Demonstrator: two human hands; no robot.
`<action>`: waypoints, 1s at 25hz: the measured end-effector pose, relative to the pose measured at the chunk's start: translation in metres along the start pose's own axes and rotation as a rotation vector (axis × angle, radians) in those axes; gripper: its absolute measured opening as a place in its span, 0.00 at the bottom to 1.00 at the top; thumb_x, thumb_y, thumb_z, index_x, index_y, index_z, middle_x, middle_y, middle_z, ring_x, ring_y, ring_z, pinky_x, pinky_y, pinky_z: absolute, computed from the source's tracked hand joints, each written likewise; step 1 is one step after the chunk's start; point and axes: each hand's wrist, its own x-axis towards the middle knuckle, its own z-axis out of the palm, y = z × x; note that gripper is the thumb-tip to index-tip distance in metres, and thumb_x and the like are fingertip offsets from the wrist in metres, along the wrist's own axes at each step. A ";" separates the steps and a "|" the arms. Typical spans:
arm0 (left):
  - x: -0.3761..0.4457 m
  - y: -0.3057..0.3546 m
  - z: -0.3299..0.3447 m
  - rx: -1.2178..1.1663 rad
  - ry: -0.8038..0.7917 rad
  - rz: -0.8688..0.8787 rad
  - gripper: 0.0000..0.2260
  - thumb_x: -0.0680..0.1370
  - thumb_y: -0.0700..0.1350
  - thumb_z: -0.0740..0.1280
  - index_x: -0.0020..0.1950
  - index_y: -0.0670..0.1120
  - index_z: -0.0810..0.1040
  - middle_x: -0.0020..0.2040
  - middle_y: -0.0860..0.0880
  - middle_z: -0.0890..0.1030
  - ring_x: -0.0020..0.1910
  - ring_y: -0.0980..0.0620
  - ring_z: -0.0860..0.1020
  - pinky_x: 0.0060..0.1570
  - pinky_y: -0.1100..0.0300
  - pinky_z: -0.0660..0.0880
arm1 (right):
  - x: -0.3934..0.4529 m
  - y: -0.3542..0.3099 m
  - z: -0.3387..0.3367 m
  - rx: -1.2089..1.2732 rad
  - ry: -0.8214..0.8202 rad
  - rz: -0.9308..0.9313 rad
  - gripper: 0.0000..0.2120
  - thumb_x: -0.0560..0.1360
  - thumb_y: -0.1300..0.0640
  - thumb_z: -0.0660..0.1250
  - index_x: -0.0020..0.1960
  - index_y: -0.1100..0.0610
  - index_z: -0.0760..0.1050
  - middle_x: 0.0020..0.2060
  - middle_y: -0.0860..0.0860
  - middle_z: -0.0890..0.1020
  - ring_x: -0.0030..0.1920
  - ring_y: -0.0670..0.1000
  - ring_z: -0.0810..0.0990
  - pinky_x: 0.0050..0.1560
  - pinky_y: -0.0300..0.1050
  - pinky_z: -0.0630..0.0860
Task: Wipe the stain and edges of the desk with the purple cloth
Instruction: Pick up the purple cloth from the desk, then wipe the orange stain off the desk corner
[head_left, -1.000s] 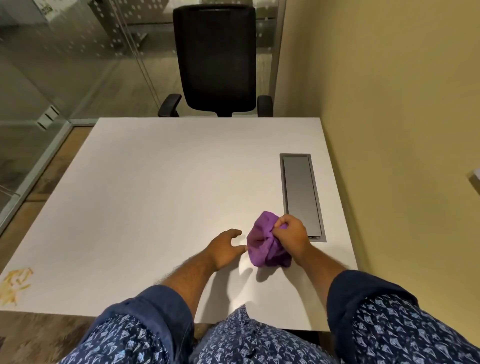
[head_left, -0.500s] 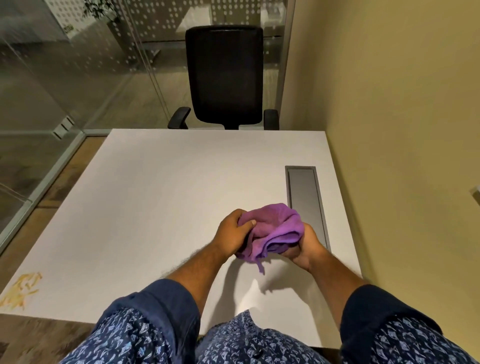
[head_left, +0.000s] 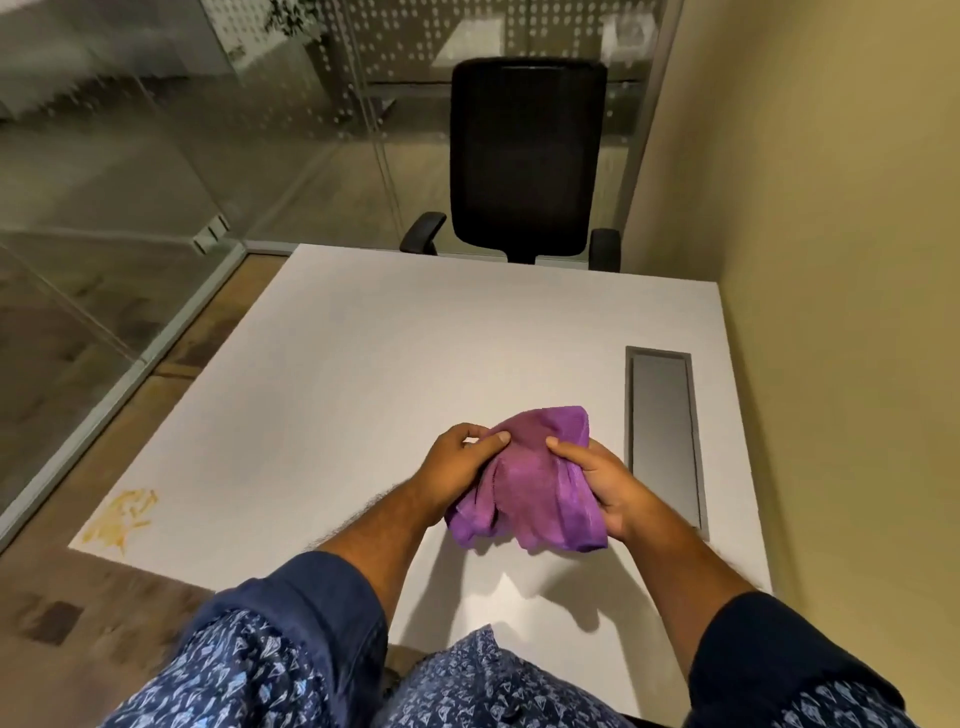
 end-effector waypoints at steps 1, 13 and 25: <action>-0.006 -0.006 -0.012 -0.034 -0.049 -0.088 0.21 0.79 0.61 0.73 0.58 0.45 0.84 0.58 0.46 0.88 0.54 0.48 0.87 0.58 0.51 0.84 | 0.007 0.003 0.009 0.003 0.002 0.004 0.29 0.77 0.55 0.77 0.74 0.64 0.73 0.69 0.69 0.78 0.70 0.70 0.78 0.74 0.72 0.70; -0.048 -0.079 -0.163 -0.871 0.225 -0.049 0.19 0.85 0.50 0.67 0.69 0.37 0.81 0.66 0.33 0.83 0.62 0.37 0.84 0.67 0.43 0.80 | 0.044 0.054 0.139 -0.488 -0.140 -0.024 0.19 0.79 0.57 0.73 0.69 0.57 0.80 0.63 0.58 0.86 0.64 0.60 0.85 0.71 0.61 0.77; -0.113 -0.131 -0.340 -0.809 0.275 -0.069 0.15 0.81 0.33 0.59 0.60 0.38 0.83 0.51 0.37 0.87 0.46 0.40 0.85 0.52 0.52 0.81 | 0.056 0.176 0.321 -0.385 -0.232 0.196 0.16 0.79 0.59 0.72 0.66 0.61 0.82 0.58 0.62 0.86 0.55 0.61 0.87 0.60 0.54 0.83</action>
